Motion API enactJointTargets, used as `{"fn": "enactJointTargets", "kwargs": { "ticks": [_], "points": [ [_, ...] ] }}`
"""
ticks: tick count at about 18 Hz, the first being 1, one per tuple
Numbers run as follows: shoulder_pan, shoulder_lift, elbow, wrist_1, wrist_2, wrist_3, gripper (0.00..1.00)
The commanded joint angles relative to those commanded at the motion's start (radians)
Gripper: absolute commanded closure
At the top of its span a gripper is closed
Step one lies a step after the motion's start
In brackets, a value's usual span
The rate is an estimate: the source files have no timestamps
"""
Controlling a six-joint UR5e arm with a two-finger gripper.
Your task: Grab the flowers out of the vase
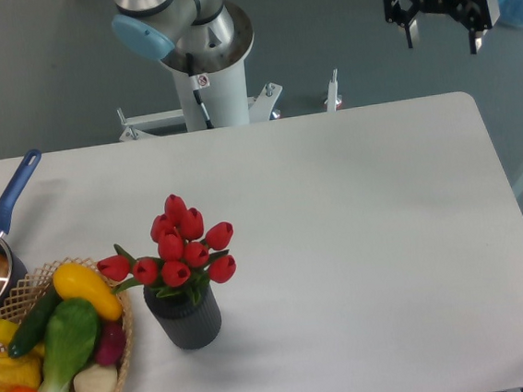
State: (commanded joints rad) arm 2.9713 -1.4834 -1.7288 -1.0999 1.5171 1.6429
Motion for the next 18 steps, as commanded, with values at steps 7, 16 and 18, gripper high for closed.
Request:
{"fn": "enactJointTargets", "kwargs": {
  "ticks": [7, 16, 18],
  "points": [
    [-0.014, 0.0, -0.035, 0.0, -0.046, -0.002, 0.0],
    [-0.014, -0.014, -0.126, -0.006, -0.391, -0.063, 0.0],
    [-0.012, -0.024, -0.136, -0.014, -0.498, -0.063, 0.0]
  ]
}}
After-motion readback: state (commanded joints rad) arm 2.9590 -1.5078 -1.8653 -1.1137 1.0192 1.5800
